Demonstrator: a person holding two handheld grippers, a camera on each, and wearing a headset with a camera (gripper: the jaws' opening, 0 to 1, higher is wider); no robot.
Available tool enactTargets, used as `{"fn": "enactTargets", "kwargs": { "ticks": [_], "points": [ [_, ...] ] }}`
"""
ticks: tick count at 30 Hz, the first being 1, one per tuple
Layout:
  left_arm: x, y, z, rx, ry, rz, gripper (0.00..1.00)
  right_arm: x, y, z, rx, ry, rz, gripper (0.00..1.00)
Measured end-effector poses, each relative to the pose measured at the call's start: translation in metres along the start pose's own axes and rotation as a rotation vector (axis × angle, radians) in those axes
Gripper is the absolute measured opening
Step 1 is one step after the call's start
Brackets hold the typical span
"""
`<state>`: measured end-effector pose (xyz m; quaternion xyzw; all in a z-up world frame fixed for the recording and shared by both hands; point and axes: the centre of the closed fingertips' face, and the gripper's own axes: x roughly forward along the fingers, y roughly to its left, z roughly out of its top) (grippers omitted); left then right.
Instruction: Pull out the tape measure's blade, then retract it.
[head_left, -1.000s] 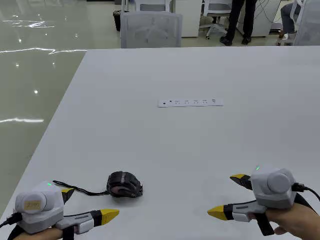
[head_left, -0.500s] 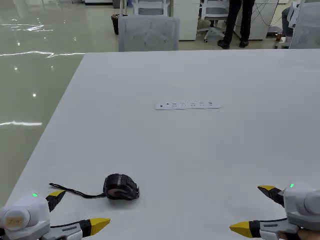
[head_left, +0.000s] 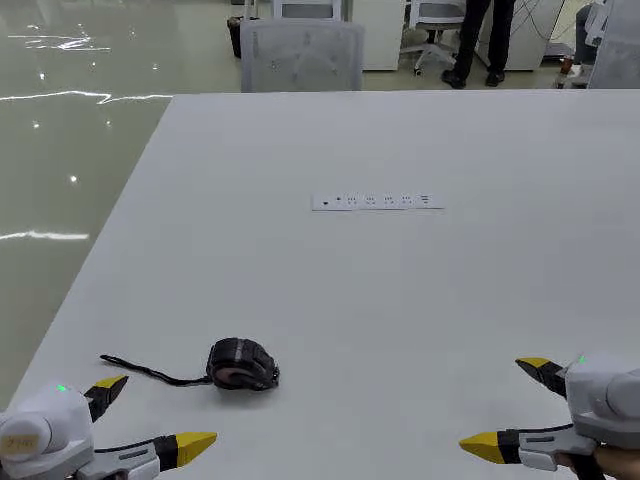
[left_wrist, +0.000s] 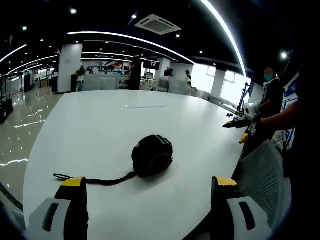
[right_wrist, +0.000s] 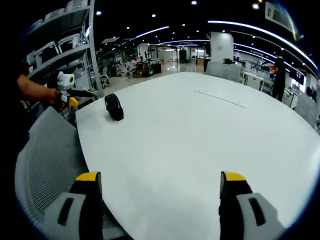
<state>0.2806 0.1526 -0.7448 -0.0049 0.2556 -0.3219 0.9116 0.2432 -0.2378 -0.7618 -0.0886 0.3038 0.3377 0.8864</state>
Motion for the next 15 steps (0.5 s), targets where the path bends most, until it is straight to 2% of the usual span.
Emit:
{"fn": "enactTargets", "kwargs": {
  "ticks": [5,15],
  "points": [
    [0.0002,-0.0028,0.003,0.011,-0.003,-0.002,1.0,0.0002,-0.001,-0.0016,0.014,-0.001,-0.002,1.0],
    [0.0002,-0.0062,-0.0003,0.005,0.012,-0.004,1.0,0.0,-0.0013,-0.0052,0.024,0.009,-0.008,1.0]
  ]
}}
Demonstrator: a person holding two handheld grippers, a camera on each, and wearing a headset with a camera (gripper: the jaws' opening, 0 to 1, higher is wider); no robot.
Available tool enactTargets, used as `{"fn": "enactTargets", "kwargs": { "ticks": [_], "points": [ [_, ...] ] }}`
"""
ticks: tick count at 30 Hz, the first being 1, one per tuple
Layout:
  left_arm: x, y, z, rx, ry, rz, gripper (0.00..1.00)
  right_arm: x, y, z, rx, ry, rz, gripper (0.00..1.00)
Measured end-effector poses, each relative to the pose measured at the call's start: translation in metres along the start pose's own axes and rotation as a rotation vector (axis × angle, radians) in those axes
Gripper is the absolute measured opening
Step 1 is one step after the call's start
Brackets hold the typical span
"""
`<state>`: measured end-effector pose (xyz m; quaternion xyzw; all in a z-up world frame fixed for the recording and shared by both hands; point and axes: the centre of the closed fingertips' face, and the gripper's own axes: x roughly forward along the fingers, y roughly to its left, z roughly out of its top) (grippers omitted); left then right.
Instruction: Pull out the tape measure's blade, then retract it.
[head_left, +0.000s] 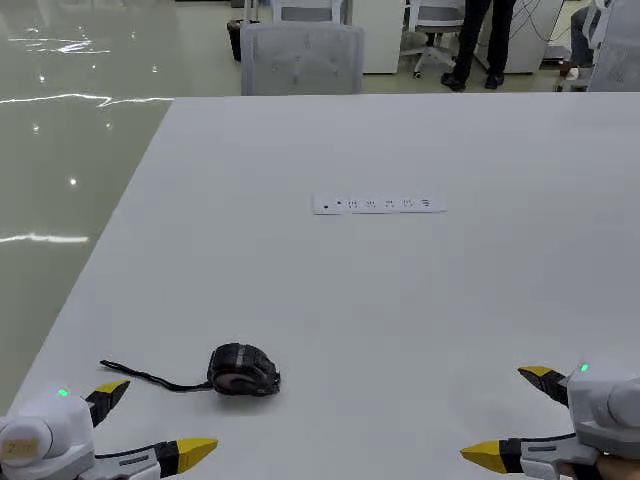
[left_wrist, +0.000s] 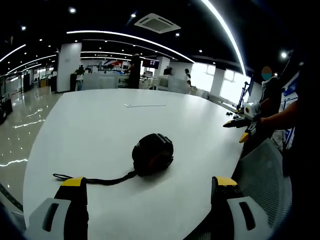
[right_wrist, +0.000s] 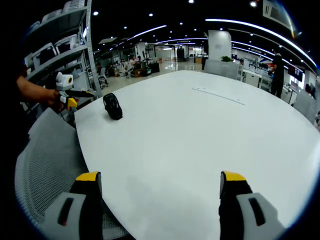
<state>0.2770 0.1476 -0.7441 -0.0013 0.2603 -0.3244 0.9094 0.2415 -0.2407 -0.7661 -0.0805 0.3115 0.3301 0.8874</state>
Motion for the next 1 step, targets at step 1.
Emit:
{"fn": "enactTargets", "kwargs": {
  "ticks": [1],
  "points": [
    [0.0001,0.0,0.0002,0.001,-0.002,0.0,1.0,-0.0005,0.0005,0.0008,0.002,0.0,-0.002,1.0]
  ]
}}
